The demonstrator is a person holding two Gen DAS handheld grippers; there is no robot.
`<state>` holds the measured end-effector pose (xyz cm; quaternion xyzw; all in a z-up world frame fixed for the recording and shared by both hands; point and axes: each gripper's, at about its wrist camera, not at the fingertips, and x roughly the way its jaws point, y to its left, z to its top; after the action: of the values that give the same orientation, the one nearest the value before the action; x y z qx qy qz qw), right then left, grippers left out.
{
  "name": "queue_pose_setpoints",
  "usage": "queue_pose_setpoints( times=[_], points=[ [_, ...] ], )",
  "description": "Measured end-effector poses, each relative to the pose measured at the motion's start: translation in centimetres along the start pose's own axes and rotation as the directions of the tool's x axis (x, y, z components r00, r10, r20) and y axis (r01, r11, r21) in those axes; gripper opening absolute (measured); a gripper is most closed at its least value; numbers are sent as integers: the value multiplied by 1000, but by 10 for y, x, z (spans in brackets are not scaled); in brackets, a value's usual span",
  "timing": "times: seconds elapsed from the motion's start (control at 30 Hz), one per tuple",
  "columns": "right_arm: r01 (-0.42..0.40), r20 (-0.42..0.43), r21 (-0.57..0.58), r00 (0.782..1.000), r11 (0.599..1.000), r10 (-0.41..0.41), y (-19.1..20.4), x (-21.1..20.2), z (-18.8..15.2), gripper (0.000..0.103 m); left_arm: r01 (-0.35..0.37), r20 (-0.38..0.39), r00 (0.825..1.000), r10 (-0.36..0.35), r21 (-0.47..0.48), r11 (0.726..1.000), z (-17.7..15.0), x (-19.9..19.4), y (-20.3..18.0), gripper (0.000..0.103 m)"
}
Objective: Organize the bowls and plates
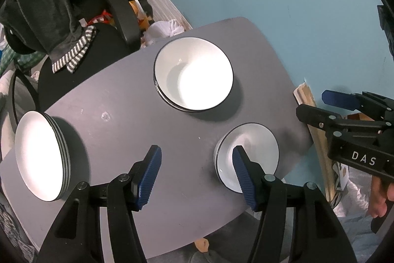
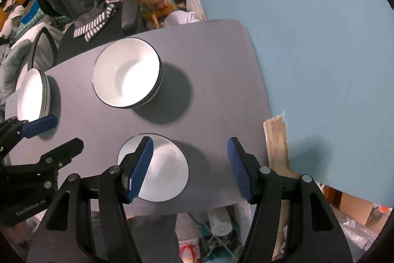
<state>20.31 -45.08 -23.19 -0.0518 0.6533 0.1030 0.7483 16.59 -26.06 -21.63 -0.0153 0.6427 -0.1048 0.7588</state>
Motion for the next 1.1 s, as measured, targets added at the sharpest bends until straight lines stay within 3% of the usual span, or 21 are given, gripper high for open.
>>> queue_pose_setpoints(
  times=[0.63,1.1],
  points=[
    [-38,-64,56,997,998,42,-12,53,-26,62,-10,-87,996,17,82,997,-6,50,-13,61],
    [-77,-107,109,990,991,88,-19,99,-40,62,29,-176,984,-19,55,998,-12,93,-12,61]
  ],
)
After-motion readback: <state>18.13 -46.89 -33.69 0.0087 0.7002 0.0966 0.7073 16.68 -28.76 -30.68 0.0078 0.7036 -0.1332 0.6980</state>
